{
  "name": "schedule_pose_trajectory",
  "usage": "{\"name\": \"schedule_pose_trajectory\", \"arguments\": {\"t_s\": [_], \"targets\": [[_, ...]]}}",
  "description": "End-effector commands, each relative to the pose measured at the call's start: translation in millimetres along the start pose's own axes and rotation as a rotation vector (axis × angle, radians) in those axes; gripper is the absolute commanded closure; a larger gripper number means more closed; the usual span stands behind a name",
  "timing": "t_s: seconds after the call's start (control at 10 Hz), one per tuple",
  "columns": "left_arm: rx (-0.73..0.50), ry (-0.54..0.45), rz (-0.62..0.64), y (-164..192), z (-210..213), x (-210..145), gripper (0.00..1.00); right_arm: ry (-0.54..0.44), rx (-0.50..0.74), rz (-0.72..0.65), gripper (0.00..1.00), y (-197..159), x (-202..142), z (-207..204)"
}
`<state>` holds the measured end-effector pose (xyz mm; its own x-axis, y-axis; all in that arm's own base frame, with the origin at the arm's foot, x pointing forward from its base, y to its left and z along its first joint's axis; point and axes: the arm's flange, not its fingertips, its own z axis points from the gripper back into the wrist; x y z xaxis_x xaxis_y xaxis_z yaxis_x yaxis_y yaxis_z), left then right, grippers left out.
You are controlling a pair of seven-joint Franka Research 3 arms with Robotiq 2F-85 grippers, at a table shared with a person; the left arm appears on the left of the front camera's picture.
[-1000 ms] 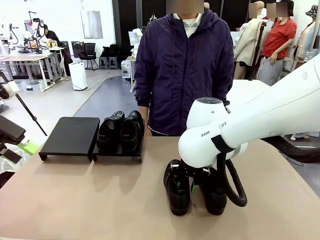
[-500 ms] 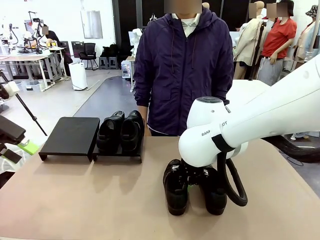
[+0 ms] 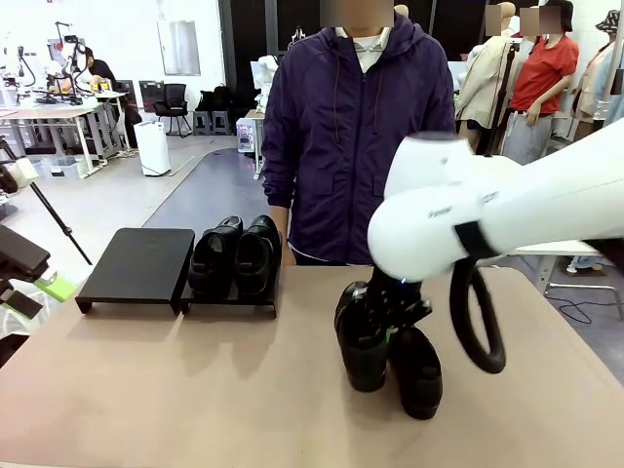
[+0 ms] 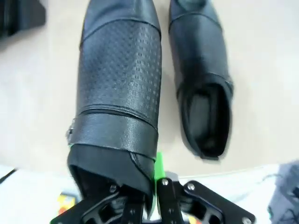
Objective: Organize the shoes by placing them on the stand.
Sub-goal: Pick up one Shoe and place it in the middle of the table.
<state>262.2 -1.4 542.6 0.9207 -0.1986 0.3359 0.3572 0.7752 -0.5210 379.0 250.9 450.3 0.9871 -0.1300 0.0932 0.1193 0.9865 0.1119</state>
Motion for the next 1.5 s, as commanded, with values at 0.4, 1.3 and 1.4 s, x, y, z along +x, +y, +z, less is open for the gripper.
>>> {"name": "schedule_pose_trajectory", "arguments": {"t_s": [0.4,1.3,1.4], "targets": [[-0.004,0.000,-0.013,1,2,1,0.00,-0.044,0.100,0.112,1.00,-29,-44,79],[-0.004,0.000,-0.013,1,2,1,0.00,-0.065,0.229,0.196,1.00,86,-165,39],[-0.004,0.000,-0.013,1,2,1,0.00,-0.057,0.242,0.190,1.00,107,-167,28]]}}
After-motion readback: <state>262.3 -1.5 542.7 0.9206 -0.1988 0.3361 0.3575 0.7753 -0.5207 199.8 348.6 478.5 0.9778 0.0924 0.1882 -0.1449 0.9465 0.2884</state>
